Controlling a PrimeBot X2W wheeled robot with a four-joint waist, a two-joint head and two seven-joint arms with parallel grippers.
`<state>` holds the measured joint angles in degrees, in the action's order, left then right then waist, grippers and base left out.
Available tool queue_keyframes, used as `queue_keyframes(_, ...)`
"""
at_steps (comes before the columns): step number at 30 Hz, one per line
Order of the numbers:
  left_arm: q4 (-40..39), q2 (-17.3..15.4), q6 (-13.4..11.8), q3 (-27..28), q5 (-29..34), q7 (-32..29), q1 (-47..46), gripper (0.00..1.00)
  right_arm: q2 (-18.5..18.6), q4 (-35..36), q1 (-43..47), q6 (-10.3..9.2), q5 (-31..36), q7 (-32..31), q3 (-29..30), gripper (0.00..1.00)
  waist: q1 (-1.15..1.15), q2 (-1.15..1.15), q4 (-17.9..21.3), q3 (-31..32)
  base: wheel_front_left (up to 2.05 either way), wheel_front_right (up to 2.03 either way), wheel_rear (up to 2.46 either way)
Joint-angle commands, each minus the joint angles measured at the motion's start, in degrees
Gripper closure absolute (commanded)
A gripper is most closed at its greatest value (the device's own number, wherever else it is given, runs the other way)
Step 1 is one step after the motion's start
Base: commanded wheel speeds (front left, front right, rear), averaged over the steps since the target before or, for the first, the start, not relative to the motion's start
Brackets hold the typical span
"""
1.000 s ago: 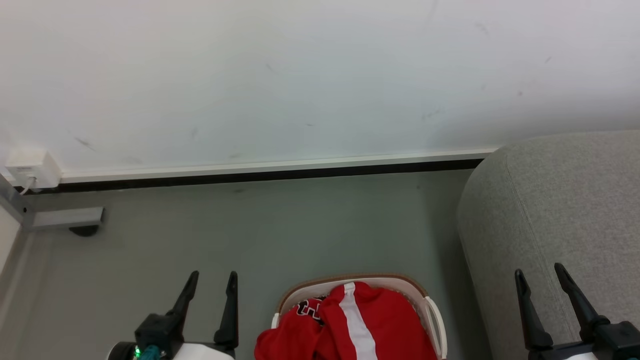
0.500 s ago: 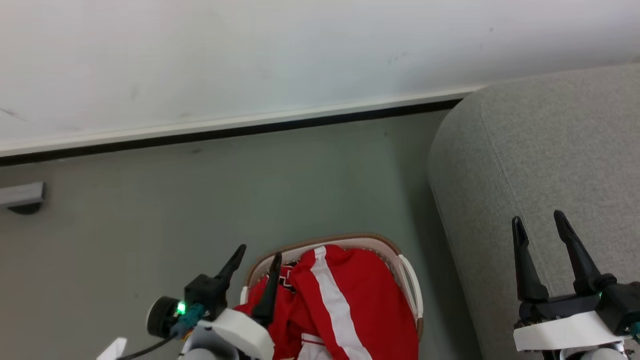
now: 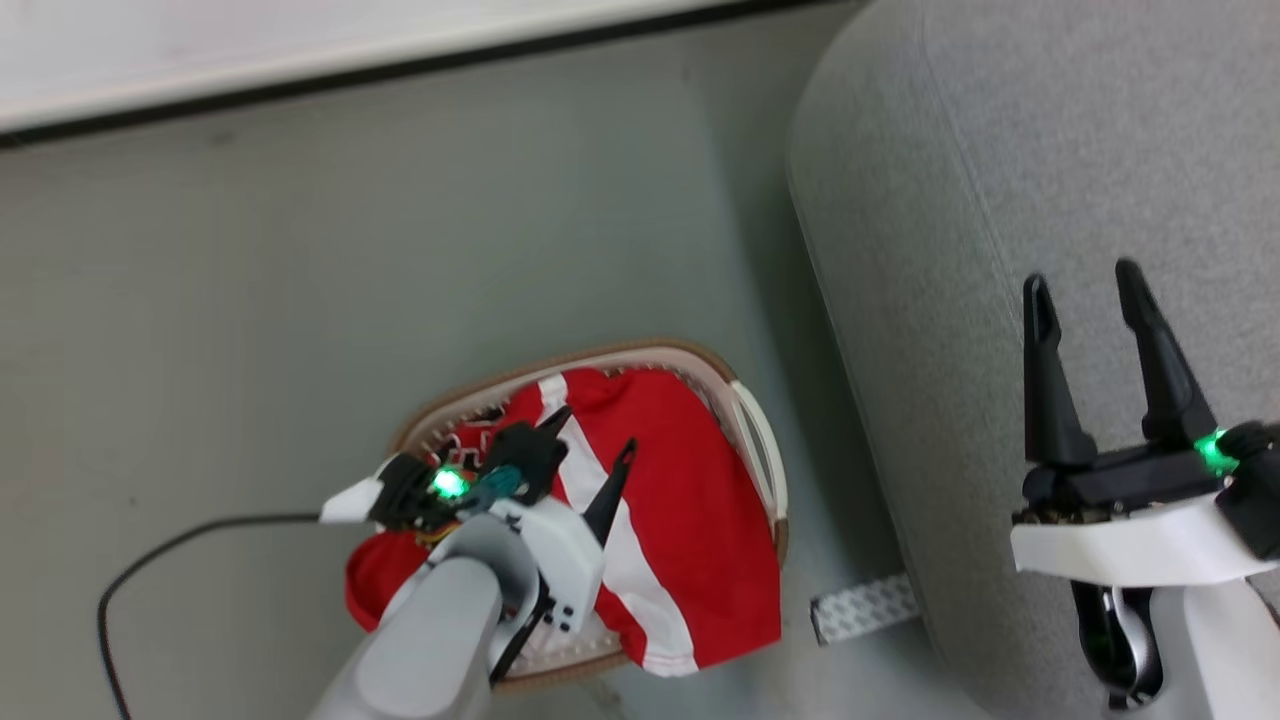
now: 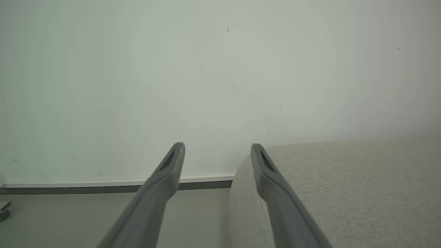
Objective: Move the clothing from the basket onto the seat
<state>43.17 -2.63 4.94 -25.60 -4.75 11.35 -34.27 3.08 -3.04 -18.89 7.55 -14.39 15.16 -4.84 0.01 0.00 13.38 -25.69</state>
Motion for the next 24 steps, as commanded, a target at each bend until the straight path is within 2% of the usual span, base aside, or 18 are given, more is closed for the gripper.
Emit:
queue_keyframes(1,1.1,-0.5,0.2,-0.8,0.8,-1.1,-1.9,0.0,-0.2,0.6,-1.7,-0.12,-1.4,0.0,-0.2,0.0,-0.01,0.0,2.9,-5.6,0.0,0.0,0.0)
queue_keyframes(13,10.3,-2.0,1.4,-7.3,4.7,-12.2,-12.0,0.0,-0.2,3.2,-10.0,-0.12,-6.4,0.0,-2.1,0.0,-0.01,0.0,7.8,-17.3,0.0,0.0,0.0)
queue_keyframes(24,13.5,-5.6,0.1,-8.9,6.8,-15.4,-16.6,0.0,-0.2,4.3,-12.0,-0.12,-9.8,0.0,-2.8,0.0,-0.01,0.0,10.4,-22.9,0.0,0.0,0.0)
